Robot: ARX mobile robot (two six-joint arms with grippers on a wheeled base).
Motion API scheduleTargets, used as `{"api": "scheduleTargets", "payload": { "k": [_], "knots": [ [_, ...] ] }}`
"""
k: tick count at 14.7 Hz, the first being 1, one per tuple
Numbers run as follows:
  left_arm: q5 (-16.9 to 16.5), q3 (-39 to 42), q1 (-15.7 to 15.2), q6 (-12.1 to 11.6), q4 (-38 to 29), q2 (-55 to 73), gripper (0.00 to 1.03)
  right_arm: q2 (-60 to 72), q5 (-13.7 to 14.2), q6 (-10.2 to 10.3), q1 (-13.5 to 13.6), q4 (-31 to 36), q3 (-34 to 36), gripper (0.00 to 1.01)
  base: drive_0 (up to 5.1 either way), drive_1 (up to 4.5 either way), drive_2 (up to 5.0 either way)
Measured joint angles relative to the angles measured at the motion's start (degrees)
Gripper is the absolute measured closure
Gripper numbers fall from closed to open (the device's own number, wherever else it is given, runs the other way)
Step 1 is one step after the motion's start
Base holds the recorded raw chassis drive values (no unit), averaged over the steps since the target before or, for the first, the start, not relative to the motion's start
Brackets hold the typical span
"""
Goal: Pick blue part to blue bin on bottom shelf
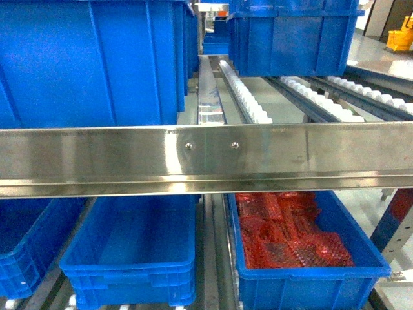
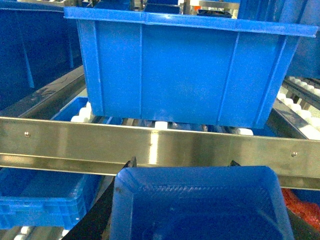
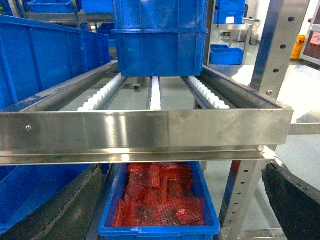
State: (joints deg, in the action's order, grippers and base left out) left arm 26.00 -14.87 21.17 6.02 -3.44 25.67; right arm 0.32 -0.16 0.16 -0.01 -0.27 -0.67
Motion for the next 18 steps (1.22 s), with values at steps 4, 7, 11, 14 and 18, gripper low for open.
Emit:
{"api": "scheduleTargets", "payload": {
  "k": [4, 7, 11, 14, 18],
  "knots": [
    [0.0, 0.0, 0.0, 0.0, -0.3, 0.0, 0.6, 0.0, 0.0, 0.0, 0.0, 0.1, 0.0, 0.03, 0.0, 0.0, 0.0],
    [0.0, 0.0, 0.0, 0.0, 0.0, 0.0, 0.6, 0.0, 0.1, 0.0, 0.0, 0.0, 0.0, 0.03, 0.0, 0.0, 0.0],
    [0.0, 0.0, 0.0, 0.0, 0.0, 0.0, 0.6, 0.0, 0.1, -0.1, 0.0, 0.0, 0.0, 0.03, 0.0, 0.0, 0.0],
    [0.0, 0.0, 0.0, 0.0, 0.0, 0.0, 0.6, 0.0, 0.2, 0.0, 0.0, 0.0, 0.0, 0.03, 0.0, 0.0, 0.0],
    [0.0, 0.0, 0.0, 0.0, 0.0, 0.0, 0.6, 0.0, 0.2, 0.0, 0.0, 0.0, 0.0, 0.03, 0.0, 0.0, 0.0]
  ]
}}
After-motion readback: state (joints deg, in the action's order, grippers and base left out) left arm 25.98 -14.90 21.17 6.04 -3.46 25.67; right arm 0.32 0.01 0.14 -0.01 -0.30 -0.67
